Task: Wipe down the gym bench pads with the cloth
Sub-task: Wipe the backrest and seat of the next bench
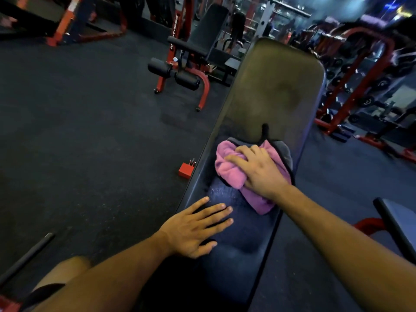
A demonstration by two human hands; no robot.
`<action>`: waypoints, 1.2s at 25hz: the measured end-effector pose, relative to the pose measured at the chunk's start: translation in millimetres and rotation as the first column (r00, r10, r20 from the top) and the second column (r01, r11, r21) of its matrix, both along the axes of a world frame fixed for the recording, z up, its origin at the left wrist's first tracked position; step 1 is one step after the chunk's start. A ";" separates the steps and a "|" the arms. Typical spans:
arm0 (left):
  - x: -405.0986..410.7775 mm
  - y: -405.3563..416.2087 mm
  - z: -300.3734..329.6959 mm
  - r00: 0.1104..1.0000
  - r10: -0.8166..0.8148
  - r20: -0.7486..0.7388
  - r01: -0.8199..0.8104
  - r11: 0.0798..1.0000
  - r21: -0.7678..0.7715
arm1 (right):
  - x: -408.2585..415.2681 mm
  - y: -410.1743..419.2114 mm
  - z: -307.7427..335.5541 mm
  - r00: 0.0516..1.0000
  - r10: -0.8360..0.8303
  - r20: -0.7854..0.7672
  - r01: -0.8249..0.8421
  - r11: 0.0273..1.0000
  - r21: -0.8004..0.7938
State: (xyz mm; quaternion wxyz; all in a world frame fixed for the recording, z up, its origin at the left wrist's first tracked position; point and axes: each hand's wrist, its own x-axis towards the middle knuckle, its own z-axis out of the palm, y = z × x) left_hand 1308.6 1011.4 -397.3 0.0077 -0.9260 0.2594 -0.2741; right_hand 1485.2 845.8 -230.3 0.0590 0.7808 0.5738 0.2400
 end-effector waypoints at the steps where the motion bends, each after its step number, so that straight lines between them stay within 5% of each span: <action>1: -0.5 -0.7 0.9 1.000 0.010 -0.004 -0.010 1.000 0.003 | 7.2 12.4 17.9 0.998 0.041 0.043 -0.038 0.998 -0.054; 7: -1.5 -0.7 -0.5 0.998 0.063 -0.001 -0.063 0.998 0.017 | 45.1 134.7 120.6 0.937 0.212 0.279 -0.097 0.923 -0.373; 10: 0.1 1.0 -1.2 0.999 0.046 -0.004 -0.046 0.999 -0.015 | 55.3 149.6 113.7 0.967 0.113 0.229 0.036 0.827 -0.561; 15: 1.8 2.1 -6.0 0.999 0.012 -0.030 -0.014 0.998 -0.067 | 21.7 174.2 61.1 0.984 -0.063 0.165 0.142 0.835 -0.531; 21: 2.4 3.2 -5.3 0.999 -0.022 -0.049 0.017 0.995 -0.100 | -38.0 175.2 9.1 0.992 0.113 -0.059 -0.118 0.646 -0.755; 26: 3.3 2.8 -7.4 0.999 -0.023 -0.034 0.019 0.993 -0.116 | 38.8 183.8 78.7 0.992 -0.014 0.129 0.092 0.775 -0.625; 30: 3.3 3.2 -5.9 0.998 -0.033 -0.049 0.027 0.992 -0.122 | -12.0 174.7 18.9 0.988 0.125 0.086 -0.046 0.791 -0.611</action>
